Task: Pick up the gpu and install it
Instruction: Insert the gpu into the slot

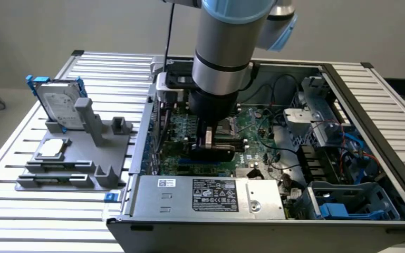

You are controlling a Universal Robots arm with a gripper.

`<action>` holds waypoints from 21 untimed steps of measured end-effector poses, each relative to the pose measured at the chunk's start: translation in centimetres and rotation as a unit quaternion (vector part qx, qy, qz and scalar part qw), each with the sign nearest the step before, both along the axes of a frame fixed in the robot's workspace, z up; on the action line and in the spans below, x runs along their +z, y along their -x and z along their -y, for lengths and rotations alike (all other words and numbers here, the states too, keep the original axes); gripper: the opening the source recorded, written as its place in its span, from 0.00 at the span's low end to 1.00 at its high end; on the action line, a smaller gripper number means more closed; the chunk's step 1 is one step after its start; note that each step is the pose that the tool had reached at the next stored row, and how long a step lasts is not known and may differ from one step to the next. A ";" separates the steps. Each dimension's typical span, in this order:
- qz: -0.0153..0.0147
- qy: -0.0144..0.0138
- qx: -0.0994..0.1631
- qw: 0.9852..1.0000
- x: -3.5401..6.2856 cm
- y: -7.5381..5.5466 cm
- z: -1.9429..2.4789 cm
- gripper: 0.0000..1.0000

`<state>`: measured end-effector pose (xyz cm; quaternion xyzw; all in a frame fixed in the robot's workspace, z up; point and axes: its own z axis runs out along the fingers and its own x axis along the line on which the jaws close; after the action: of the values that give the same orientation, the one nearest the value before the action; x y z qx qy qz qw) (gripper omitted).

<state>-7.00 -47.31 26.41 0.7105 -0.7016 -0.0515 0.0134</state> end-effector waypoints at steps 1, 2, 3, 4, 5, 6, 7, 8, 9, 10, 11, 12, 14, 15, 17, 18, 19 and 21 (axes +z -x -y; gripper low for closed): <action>0.000 0.001 0.000 1.000 -0.04 0.0 -0.01 0.26; 0.000 0.001 0.000 1.000 -0.06 0.0 -0.02 0.26; 0.000 0.001 0.000 1.000 -0.07 0.1 -0.04 0.26; 0.000 0.001 0.000 1.000 -0.13 0.1 -0.06 0.26; 0.000 0.001 0.000 1.000 -0.13 0.1 -0.07 0.26; 0.000 0.001 0.000 1.000 -0.14 0.1 -0.08 0.26; -0.001 0.002 0.000 1.000 -0.14 0.1 -0.09 0.26; -0.001 0.002 0.000 1.000 -0.15 0.1 -0.10 0.26; -0.001 0.003 0.000 1.000 -0.16 0.1 -0.11 0.26; -0.001 0.003 0.000 1.000 -0.17 0.2 -0.12 0.26; -0.001 0.004 0.000 1.000 -0.19 0.2 -0.13 0.26; -0.002 0.004 0.000 1.000 -0.20 0.2 -0.14 0.26; -0.002 0.006 0.000 1.000 -0.23 0.2 -0.15 0.26; -0.002 0.006 0.000 1.000 -0.24 0.1 -0.15 0.26; -0.003 0.008 0.000 1.000 -0.31 0.2 -0.16 0.26; -0.003 0.009 0.000 1.000 -0.34 0.2 -0.17 0.26; -0.003 0.010 0.000 1.000 -0.38 0.2 -0.20 0.26; -0.002 0.010 0.000 1.000 -0.40 0.2 -0.32 0.26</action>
<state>-7.16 -46.99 26.01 0.7102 -0.7021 -0.0461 0.0223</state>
